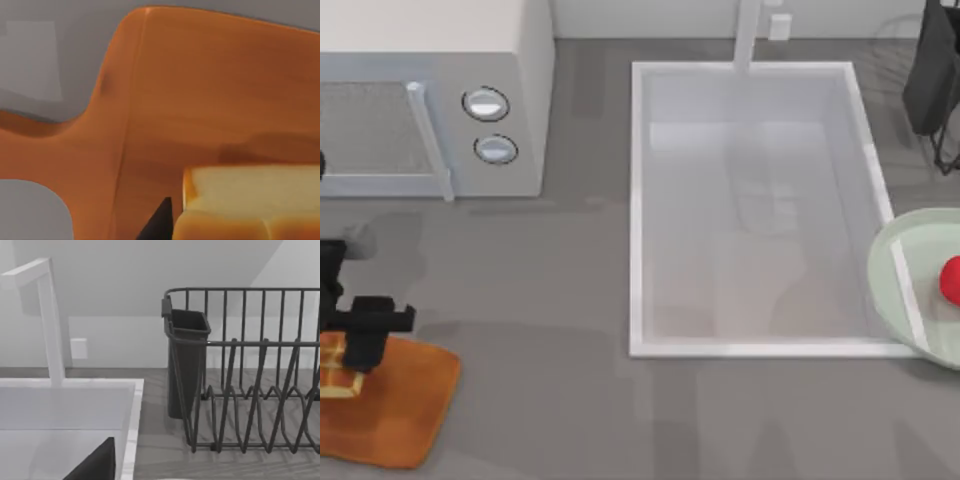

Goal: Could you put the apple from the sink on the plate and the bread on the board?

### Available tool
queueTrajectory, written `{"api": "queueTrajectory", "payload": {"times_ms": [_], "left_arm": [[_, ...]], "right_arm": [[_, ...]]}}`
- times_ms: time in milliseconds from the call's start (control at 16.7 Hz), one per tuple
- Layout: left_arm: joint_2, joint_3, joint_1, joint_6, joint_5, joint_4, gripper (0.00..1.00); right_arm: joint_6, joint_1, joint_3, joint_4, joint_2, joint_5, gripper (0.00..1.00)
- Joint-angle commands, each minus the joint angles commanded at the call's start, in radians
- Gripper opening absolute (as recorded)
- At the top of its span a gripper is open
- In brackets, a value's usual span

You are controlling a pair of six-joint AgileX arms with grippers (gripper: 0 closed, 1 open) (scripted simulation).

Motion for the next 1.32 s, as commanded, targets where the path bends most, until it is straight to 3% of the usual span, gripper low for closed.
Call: {"api": "queueTrajectory", "payload": {"times_ms": [360, 1140, 1320], "left_arm": [[0.014, -0.019, 0.002, 0.000, 0.000, 0.031, 0.00], [0.014, -0.019, 0.002, 0.000, 0.000, 0.031, 0.98], [0.014, -0.019, 0.002, 0.000, 0.000, 0.031, 1.00]], "right_arm": [[0.000, 0.000, 0.000, 0.000, 0.000, 0.000, 1.00], [0.000, 0.000, 0.000, 0.000, 0.000, 0.000, 1.00], [0.000, 0.000, 0.000, 0.000, 0.000, 0.000, 1.00]]}}
